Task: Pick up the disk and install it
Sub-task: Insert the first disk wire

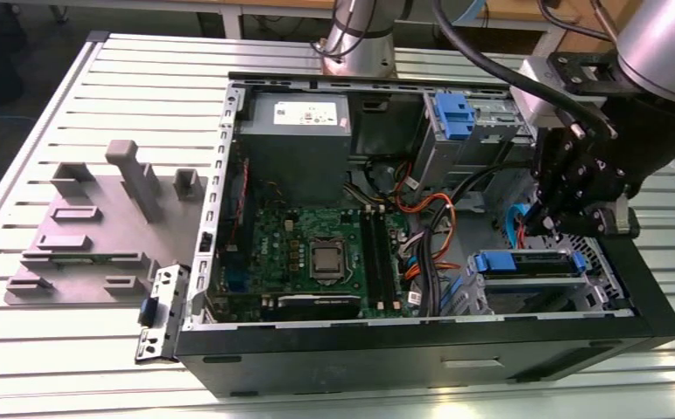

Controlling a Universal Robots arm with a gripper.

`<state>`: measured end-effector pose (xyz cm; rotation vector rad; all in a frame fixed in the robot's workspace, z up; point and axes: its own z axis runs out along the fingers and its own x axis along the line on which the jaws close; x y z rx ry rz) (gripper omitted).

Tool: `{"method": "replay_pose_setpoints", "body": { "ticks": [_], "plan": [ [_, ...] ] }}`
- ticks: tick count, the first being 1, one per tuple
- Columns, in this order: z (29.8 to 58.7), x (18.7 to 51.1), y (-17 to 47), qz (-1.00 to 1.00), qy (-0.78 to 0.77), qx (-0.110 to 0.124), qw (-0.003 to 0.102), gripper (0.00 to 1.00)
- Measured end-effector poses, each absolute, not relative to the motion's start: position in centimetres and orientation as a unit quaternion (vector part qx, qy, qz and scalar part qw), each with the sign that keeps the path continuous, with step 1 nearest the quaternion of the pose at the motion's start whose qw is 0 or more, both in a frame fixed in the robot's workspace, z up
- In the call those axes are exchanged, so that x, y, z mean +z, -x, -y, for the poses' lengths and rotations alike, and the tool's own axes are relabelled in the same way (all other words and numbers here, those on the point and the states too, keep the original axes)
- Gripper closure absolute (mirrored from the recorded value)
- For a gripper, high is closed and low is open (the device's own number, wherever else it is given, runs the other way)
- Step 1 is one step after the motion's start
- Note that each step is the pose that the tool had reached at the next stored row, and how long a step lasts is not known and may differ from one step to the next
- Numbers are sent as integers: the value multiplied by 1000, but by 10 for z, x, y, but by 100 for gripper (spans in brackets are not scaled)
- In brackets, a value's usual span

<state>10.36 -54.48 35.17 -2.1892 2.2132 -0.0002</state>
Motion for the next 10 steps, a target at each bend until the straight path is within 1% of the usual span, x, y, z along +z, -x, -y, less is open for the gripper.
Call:
{"method": "replay_pose_setpoints", "body": {
  "ticks": [3, 4, 5, 10],
  "plan": [
    [551, 352, -104, -711, 703, 0, 14, 84],
    [559, 351, -104, -711, 703, 0, 14, 84],
    [561, 351, -104, -711, 703, 0, 14, 84],
    [562, 350, -109, -711, 703, 0, 14, 84]
  ]
}}
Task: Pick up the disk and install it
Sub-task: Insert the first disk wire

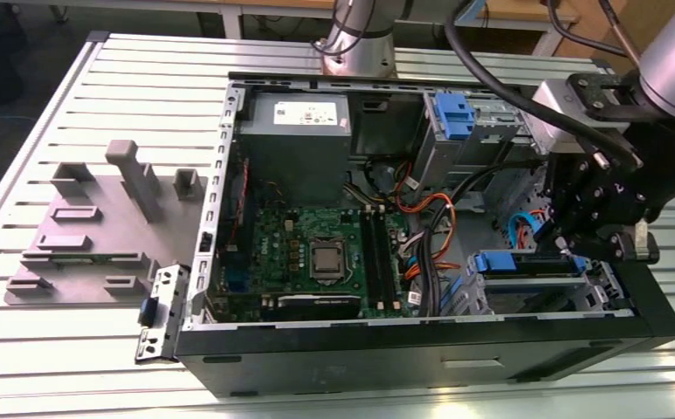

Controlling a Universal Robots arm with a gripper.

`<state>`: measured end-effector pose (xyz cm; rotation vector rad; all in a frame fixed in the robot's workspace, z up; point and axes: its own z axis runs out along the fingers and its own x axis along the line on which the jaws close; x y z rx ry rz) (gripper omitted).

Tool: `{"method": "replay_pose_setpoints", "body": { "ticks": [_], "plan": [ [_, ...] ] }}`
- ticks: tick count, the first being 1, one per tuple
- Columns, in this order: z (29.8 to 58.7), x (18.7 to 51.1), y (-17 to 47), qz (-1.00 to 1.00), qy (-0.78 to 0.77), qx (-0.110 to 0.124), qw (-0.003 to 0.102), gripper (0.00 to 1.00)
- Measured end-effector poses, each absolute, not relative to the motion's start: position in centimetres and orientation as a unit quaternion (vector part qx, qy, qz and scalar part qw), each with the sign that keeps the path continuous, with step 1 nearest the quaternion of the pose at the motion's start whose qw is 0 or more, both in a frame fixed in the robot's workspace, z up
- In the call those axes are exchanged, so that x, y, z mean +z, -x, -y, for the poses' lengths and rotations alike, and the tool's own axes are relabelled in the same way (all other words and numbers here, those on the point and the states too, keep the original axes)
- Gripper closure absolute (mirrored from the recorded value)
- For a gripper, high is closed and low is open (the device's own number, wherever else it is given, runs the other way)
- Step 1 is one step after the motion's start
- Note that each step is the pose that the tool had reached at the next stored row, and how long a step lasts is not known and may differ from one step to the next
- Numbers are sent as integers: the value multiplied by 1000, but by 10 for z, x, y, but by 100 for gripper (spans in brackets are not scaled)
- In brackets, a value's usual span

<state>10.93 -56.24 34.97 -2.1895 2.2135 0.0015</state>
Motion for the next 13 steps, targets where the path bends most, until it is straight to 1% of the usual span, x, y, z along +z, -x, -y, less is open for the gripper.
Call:
{"method": "replay_pose_setpoints", "body": {
  "ticks": [13],
  "plan": [
    [561, 340, -113, -711, 703, 1, 15, 84]
  ]
}}
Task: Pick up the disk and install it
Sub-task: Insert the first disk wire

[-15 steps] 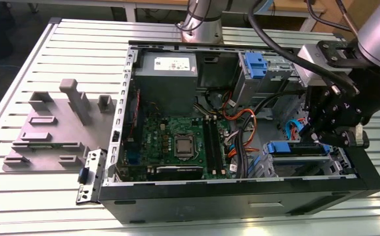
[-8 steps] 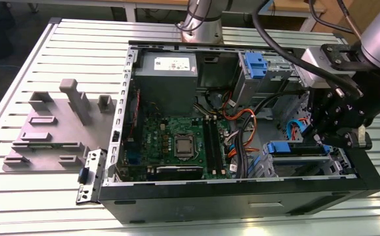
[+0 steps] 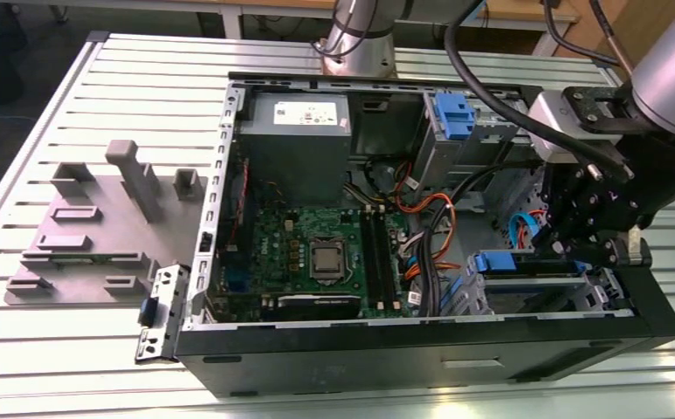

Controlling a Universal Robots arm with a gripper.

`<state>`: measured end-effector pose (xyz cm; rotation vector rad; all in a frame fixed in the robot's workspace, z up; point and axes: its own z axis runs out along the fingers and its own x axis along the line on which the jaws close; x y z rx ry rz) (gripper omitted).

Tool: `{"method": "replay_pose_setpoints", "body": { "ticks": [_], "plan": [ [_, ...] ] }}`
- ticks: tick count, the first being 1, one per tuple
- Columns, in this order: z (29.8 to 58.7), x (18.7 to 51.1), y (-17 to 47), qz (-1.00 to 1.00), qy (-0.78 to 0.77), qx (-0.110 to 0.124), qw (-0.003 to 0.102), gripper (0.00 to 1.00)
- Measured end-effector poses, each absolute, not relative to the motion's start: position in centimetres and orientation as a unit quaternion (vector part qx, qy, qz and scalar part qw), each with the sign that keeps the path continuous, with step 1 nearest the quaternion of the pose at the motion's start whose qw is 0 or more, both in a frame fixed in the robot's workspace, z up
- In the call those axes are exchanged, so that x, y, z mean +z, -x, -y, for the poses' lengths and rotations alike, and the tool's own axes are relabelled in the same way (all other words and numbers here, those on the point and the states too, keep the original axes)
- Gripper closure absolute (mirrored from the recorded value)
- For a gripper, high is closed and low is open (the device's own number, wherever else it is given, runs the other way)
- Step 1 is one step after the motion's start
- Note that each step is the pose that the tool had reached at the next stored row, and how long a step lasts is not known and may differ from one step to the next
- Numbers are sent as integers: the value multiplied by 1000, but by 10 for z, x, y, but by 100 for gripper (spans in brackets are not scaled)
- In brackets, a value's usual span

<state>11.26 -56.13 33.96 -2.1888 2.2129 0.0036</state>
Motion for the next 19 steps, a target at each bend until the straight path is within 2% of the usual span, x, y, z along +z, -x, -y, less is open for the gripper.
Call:
{"method": "replay_pose_setpoints", "body": {
  "ticks": [19],
  "plan": [
    [561, 334, -111, -711, 703, 1, 14, 84]
  ]
}}
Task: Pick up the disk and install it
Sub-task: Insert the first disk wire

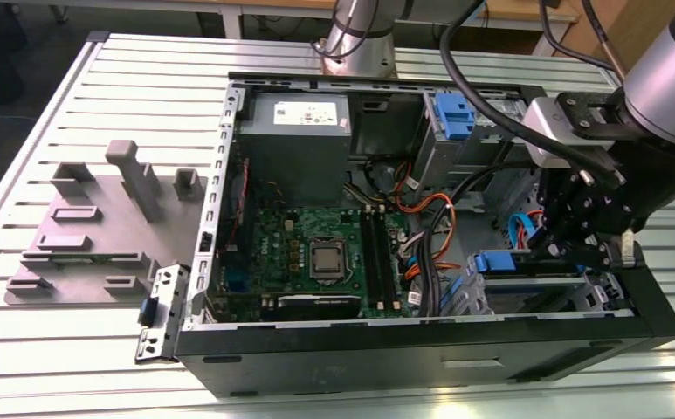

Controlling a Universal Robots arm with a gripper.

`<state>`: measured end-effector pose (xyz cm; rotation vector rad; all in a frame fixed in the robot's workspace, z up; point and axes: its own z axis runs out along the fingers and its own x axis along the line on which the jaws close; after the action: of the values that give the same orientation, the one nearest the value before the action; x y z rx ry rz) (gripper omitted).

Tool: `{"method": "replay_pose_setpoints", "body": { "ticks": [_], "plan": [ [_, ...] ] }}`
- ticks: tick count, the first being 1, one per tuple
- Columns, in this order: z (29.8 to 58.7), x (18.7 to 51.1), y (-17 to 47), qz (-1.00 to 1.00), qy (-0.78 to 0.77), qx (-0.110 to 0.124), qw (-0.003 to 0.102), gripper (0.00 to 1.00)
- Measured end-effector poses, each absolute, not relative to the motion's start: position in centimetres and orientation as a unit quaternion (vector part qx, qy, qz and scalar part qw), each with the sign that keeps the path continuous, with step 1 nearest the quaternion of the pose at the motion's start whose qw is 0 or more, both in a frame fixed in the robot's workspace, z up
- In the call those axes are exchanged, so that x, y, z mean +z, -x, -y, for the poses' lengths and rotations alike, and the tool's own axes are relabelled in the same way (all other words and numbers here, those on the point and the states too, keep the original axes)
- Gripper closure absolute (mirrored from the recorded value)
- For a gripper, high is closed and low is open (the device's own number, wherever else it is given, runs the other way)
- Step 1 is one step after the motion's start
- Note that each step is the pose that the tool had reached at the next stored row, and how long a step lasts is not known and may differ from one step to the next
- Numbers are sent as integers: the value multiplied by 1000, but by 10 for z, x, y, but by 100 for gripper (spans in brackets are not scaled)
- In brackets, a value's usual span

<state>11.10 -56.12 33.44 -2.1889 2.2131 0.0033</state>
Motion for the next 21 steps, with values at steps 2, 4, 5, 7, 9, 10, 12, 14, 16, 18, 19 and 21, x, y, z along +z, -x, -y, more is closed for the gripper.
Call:
{"method": "replay_pose_setpoints", "body": {
  "ticks": [2, 4, 5, 7, 9, 10, 12, 14, 16, 18, 19, 21],
  "plan": [
    [561, 334, -111, -711, 703, 1, 14, 84],
    [561, 334, -111, -711, 703, 1, 14, 84],
    [561, 333, -111, -711, 703, 1, 15, 84],
    [561, 334, -111, -711, 703, 1, 15, 84],
    [561, 335, -111, -711, 703, 2, 15, 84],
    [561, 337, -111, -711, 703, 1, 15, 84],
    [561, 338, -111, -711, 703, 1, 15, 84],
    [561, 338, -111, -711, 703, 2, 16, 84],
    [561, 338, -111, -711, 703, 5, 18, 84],
    [561, 338, -111, -711, 703, 5, 19, 84],
    [561, 338, -111, -711, 703, 5, 19, 84],
    [562, 338, -111, -711, 703, 5, 19, 84]
  ]
}}
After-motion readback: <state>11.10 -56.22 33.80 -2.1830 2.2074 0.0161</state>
